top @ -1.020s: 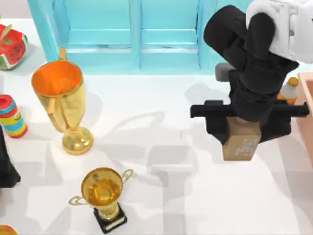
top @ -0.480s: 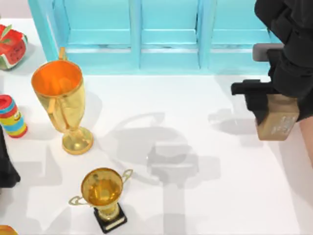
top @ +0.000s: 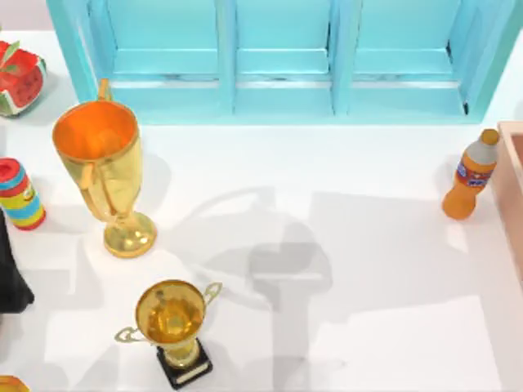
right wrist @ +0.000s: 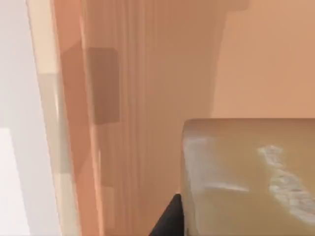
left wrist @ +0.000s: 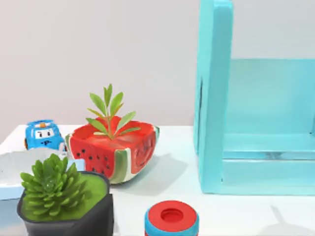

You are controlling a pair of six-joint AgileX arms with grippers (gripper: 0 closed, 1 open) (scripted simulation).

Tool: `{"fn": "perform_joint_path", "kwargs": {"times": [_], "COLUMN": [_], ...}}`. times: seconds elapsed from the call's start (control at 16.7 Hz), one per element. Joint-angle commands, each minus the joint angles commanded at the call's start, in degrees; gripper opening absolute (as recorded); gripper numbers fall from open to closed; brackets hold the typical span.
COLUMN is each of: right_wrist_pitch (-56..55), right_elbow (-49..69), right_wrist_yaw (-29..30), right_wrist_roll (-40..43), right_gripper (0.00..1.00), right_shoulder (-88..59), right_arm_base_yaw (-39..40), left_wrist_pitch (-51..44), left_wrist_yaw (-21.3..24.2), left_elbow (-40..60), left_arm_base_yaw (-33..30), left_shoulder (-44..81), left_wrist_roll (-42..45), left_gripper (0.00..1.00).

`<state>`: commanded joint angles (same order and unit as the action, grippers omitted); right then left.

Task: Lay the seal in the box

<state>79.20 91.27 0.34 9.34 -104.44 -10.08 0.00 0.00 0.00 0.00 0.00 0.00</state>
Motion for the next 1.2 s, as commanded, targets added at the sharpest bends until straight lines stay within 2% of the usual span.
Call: {"fn": "perform_joint_path", "kwargs": {"times": [0.24, 0.66, 1.02, 1.2], "right_wrist_pitch": [0.42, -0.61, -12.2, -14.11], "right_elbow": [0.58, -0.52, -11.2, -13.09], "right_wrist_yaw": [-0.32, -0.2, -0.34, -0.34], "right_wrist_roll": [7.44, 7.69, 7.55, 7.53], "right_gripper": [0.0, 0.0, 0.0, 0.0], "right_shoulder": [2.2, 2.02, 1.53, 1.47], "right_arm_base_yaw": [-7.47, -7.53, -7.57, -7.57], "left_wrist_pitch": [0.0, 0.0, 0.0, 0.0], "left_wrist_yaw": [0.0, 0.0, 0.0, 0.0], "left_elbow": [0.0, 0.0, 0.0, 0.0], "left_arm_base_yaw": [0.0, 0.0, 0.0, 0.0], "left_shoulder": [0.0, 0.0, 0.0, 0.0], "left_wrist_roll": [0.0, 0.0, 0.0, 0.0], "left_gripper": [1.0, 1.0, 1.0, 1.0]}}
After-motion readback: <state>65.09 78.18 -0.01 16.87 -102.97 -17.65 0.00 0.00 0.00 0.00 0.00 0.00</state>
